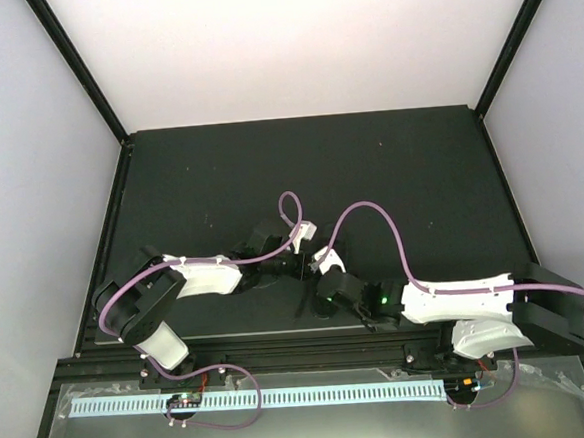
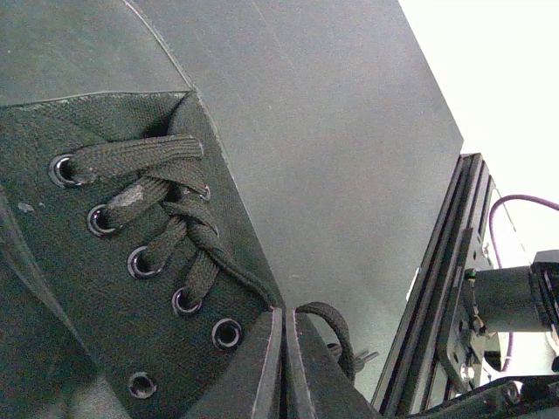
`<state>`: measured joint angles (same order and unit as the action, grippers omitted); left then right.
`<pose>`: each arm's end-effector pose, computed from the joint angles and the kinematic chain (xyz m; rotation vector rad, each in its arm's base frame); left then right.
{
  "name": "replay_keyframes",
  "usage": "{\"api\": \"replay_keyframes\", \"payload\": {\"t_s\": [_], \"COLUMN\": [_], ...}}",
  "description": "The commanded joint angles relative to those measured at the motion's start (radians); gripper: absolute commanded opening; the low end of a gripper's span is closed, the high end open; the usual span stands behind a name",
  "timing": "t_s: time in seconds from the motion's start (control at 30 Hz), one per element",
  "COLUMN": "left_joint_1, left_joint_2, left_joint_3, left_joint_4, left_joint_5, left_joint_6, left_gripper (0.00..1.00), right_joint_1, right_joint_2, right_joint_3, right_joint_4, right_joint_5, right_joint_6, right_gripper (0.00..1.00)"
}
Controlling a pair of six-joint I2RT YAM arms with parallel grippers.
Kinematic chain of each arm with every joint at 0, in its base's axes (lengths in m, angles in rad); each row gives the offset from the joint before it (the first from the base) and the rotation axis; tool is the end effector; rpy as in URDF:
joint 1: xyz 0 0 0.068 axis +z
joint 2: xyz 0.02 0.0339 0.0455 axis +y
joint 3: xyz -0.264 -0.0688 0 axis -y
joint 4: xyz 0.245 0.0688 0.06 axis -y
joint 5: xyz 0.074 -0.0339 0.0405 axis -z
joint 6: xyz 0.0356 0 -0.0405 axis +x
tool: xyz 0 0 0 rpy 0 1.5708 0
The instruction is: Tie the shoes
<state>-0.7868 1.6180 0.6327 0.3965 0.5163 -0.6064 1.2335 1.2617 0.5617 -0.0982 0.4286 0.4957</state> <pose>0.2030 -0.2285 0.1479 0.5483 2.3369 -1.2967 0.0934 0.2216 0.1769 -0.6399 2.2204 0.3872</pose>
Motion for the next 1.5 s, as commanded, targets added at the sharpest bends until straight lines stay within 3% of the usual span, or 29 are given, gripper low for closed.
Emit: {"api": "replay_keyframes", "payload": {"t_s": [0.0, 0.2, 0.43, 0.87, 1.47], "left_joint_1": [-0.005, -0.005, -0.004, 0.022, 0.07], "left_joint_2": [-0.007, -0.006, -0.011, -0.058, -0.104], "left_joint_3": [0.037, 0.036, 0.031, -0.008, -0.066], "left_joint_4": [0.001, -0.002, -0.008, -0.025, -0.08], "left_joint_5": [0.001, 0.002, -0.007, -0.051, -0.126], "left_joint_6": [-0.001, -0.001, 0.003, 0.014, 0.053], "left_gripper": [0.02, 0.01, 0.02, 0.02, 0.02], "right_joint_1": [0.012, 0.016, 0.018, -0.06, -0.33], "right_joint_2": [0.025, 0.053, 0.01, -0.174, -0.366], "right_joint_3": [0.018, 0.024, 0.01, -0.109, -0.297], "right_joint_4": [0.002, 0.008, 0.015, 0.05, 0.118], "right_joint_5": [0.053, 0.053, 0.07, -0.031, -0.294], "right_joint_6": [0.0, -0.004, 0.02, 0.076, 0.183], "right_gripper": [0.35, 0.29, 0.02, 0.02, 0.02]}}
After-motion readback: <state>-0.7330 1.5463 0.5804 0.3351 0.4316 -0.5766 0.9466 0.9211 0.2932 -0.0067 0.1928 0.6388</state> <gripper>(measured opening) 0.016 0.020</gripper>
